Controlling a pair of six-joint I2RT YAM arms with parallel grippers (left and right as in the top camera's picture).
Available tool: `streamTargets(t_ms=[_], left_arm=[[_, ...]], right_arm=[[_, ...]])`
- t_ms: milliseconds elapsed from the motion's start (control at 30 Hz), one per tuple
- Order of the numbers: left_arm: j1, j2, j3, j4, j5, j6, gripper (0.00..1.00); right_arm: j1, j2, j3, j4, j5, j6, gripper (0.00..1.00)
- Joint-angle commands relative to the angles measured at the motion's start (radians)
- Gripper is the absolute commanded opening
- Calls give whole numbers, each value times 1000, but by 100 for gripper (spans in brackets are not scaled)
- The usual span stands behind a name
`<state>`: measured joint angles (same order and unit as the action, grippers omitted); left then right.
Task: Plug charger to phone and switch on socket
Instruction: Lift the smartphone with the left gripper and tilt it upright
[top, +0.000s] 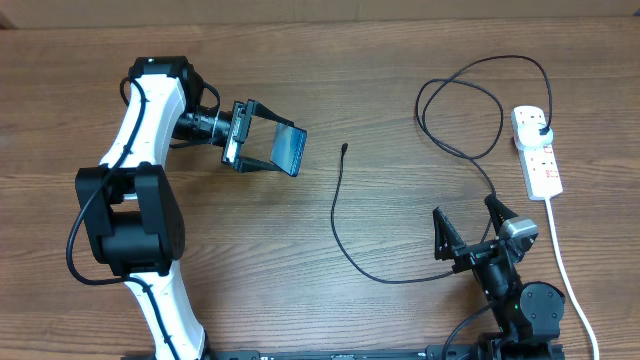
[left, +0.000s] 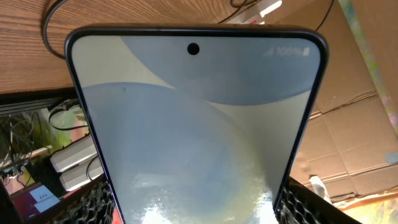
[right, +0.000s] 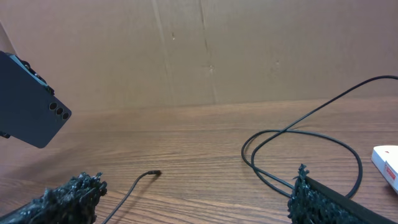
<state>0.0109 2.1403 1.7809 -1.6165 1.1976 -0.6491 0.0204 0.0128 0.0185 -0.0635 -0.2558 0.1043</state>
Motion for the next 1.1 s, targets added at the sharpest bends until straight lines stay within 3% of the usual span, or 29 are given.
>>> streamTargets(t_ms=[0,967,1067], left_arm=[[2,-3,30,-6,60,-10,60],[0,-3,30,57,-3,-92,59],[0,-3,30,62,-4,-91,59]], right_arm=[[5,-10,-11,5,0,-1,100],[5,-10,-11,8,11,-1,100],[5,-10,-11,17,7,63,100]])
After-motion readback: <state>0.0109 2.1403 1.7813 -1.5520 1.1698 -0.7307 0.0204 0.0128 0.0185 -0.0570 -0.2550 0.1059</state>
